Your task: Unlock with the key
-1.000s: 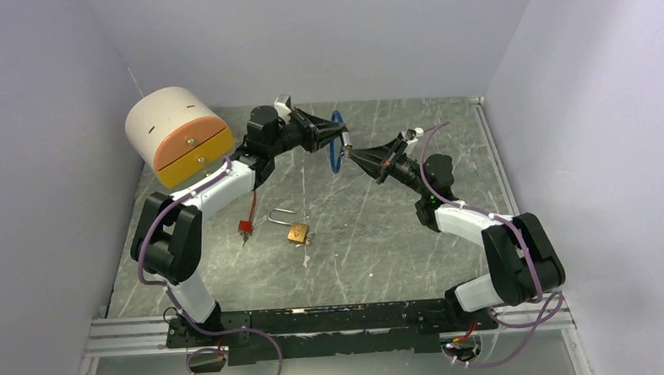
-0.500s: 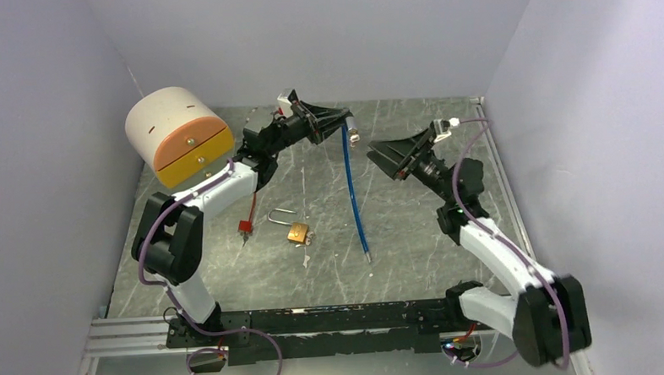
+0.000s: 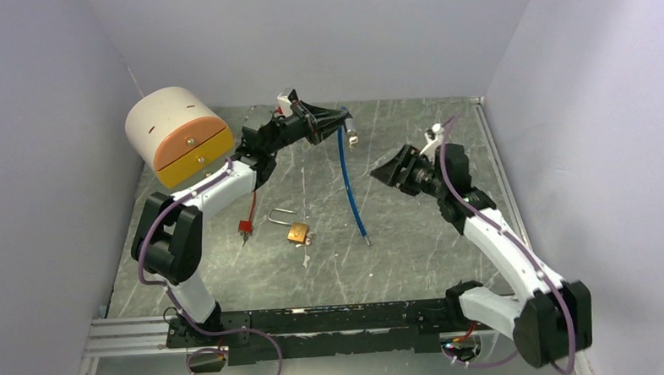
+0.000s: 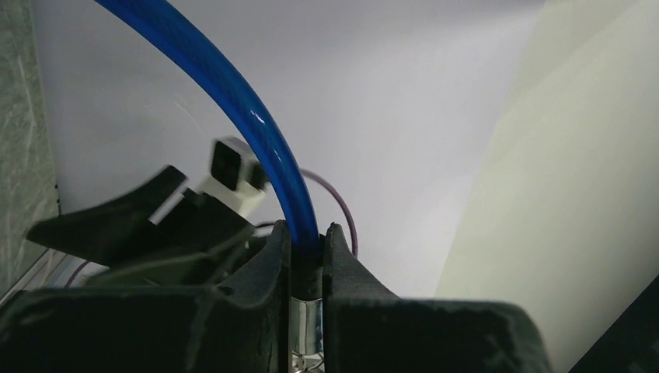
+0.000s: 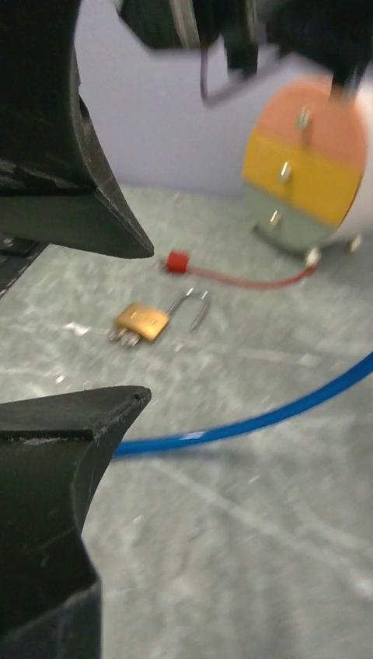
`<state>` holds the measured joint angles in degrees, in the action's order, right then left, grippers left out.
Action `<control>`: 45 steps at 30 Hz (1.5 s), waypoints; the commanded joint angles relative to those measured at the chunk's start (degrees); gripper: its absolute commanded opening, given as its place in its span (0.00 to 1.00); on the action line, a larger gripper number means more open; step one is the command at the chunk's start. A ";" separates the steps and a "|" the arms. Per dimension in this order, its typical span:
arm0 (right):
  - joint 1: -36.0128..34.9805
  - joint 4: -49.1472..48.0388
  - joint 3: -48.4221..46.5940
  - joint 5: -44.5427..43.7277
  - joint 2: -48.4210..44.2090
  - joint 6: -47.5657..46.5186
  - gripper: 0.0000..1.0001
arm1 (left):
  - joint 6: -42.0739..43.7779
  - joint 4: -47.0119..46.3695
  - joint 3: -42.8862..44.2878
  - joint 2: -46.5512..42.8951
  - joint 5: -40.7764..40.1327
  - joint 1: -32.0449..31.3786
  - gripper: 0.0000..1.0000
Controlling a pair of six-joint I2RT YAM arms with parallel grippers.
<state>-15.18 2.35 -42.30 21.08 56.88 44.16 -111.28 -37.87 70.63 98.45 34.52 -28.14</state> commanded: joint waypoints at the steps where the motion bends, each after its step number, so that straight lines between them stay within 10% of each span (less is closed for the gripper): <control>1: -1.66 15.25 -5.21 0.01 9.39 -7.42 0.61 | 3.91 -0.42 1.32 -2.28 3.54 0.21 0.03; 24: -16.94 32.66 -20.91 -15.77 44.51 -12.63 0.32 | 12.63 6.87 -9.90 -10.92 6.51 3.42 0.03; 28: -17.45 33.90 -21.36 -19.40 44.26 -12.21 0.00 | 13.45 7.54 -9.28 -10.66 6.91 3.86 0.03; 36: -17.02 37.43 -18.69 -43.50 33.96 -9.76 0.00 | 27.54 21.58 -4.75 -10.34 9.88 4.42 0.08; 45: -9.29 35.99 -9.46 -44.86 24.64 -7.30 0.00 | 44.76 35.79 -3.71 -5.42 14.93 10.11 0.10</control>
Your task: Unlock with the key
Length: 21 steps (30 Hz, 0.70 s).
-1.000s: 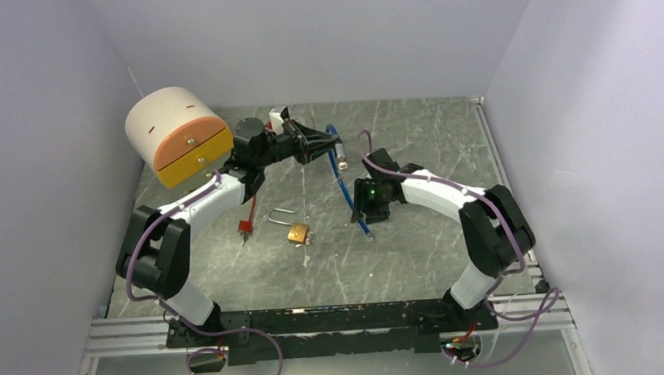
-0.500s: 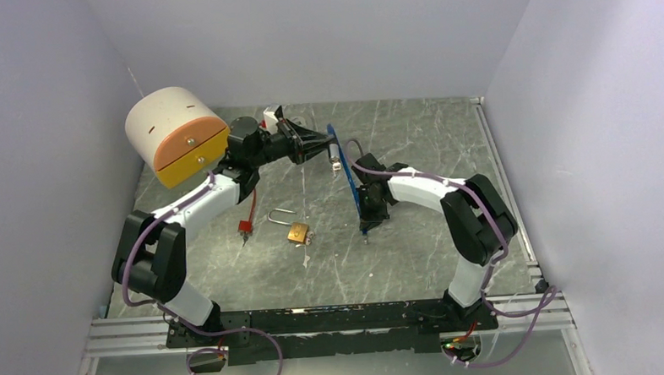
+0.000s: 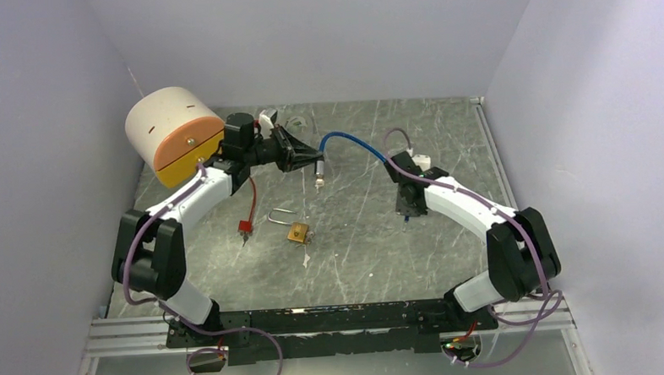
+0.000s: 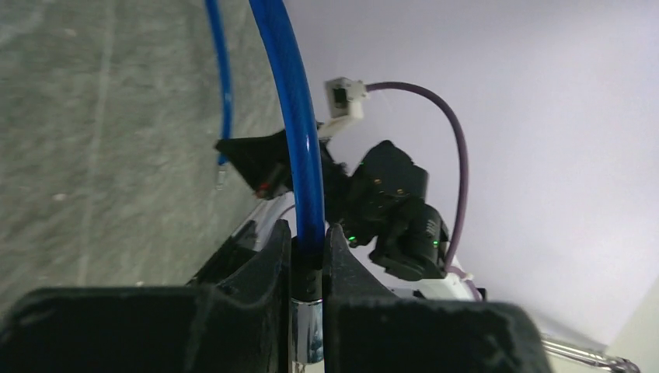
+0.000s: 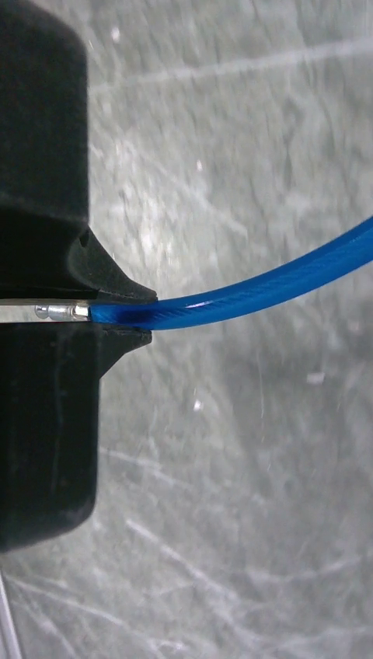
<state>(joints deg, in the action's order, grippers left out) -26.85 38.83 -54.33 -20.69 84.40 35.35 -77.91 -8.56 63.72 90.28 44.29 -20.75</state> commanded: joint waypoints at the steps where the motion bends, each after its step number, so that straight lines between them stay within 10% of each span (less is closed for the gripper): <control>1: 2.53 -0.29 2.78 -3.27 -2.83 1.33 0.00 | 13.31 8.03 4.15 4.27 6.28 3.30 0.09; 21: 2.75 0.12 -0.39 -1.03 0.96 0.40 0.00 | 50.81 39.16 27.37 27.80 -6.27 9.38 0.28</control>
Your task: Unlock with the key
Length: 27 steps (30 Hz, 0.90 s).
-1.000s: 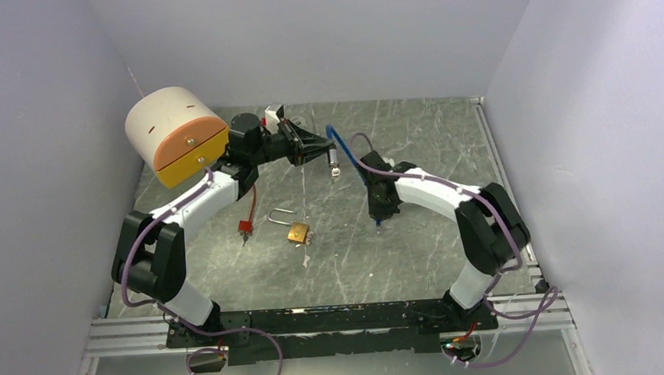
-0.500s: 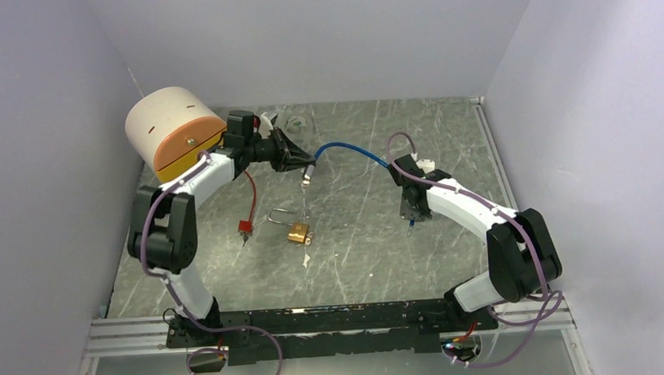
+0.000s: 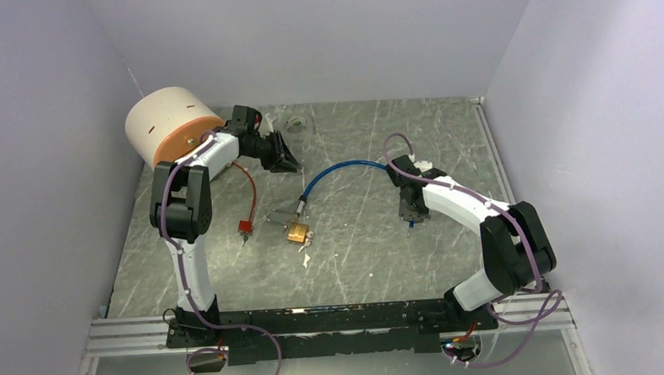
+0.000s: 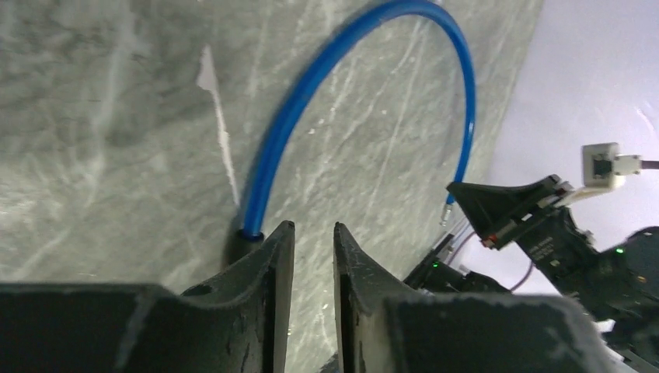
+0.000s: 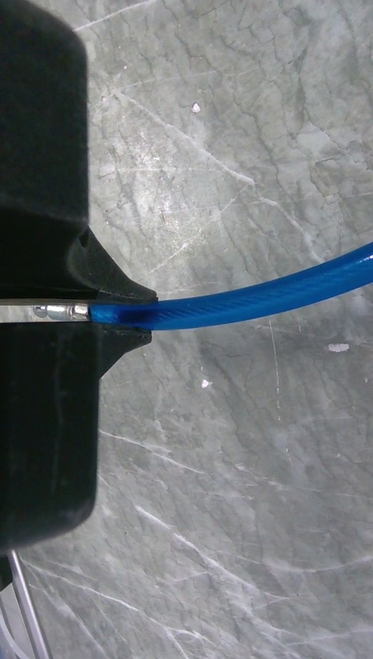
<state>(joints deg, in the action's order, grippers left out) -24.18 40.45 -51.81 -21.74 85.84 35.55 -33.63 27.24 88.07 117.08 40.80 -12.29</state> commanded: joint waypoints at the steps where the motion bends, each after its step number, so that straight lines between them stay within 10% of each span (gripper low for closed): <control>1: 0.07 -1.65 -2.94 0.35 -0.69 0.33 0.00 | 6.77 3.34 3.31 1.04 -2.85 1.02 0.30; 10: 0.09 -3.19 -3.15 5.37 -6.01 1.86 0.10 | 6.87 0.91 -1.23 -3.70 -1.90 0.14 0.55; 15: 0.09 -3.16 -2.41 7.68 -7.84 3.39 0.20 | 12.05 4.13 -6.80 -8.55 -21.24 -7.92 0.70; 27: 0.09 -3.09 3.81 10.70 -14.22 7.62 0.33 | 9.66 11.84 -8.94 -8.67 -42.85 -17.52 0.52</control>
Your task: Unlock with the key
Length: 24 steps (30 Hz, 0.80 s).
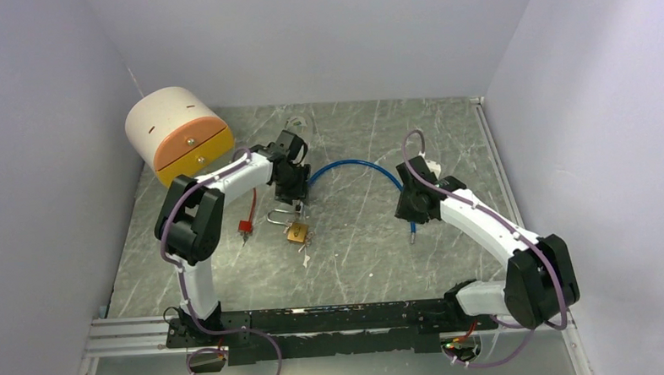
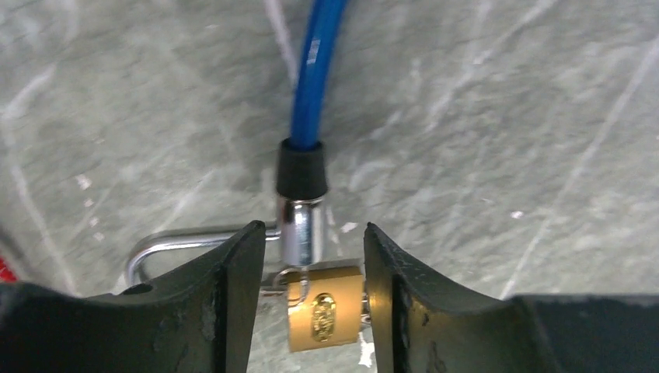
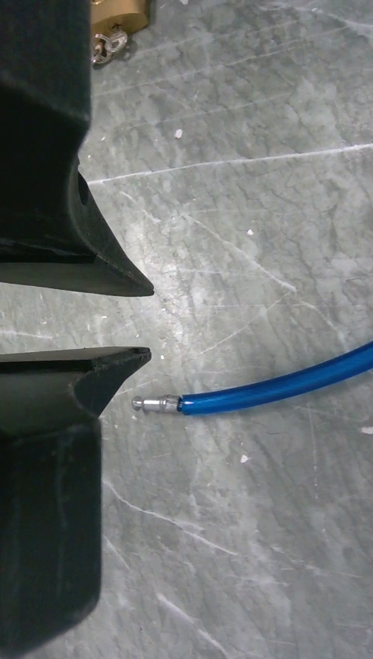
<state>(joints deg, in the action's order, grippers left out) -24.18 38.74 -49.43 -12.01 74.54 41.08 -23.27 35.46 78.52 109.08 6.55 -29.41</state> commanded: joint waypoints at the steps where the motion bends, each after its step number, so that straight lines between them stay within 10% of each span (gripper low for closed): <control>1: 0.10 -1.34 1.66 1.03 -3.40 2.23 0.33 | -0.99 4.61 1.12 -0.10 -10.11 -0.67 0.51; 16: 0.08 0.37 1.73 1.22 -6.17 4.02 0.34 | 7.48 6.84 9.80 5.06 -13.94 -0.75 0.03; 24: 0.10 1.61 1.19 1.72 -6.25 5.41 0.34 | 9.36 6.48 15.55 8.14 -12.38 0.48 0.09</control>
<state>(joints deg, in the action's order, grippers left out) -24.18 39.16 -47.66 -10.70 69.49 44.97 -16.38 42.22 90.94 115.90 -5.89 -29.61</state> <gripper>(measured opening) 0.339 0.068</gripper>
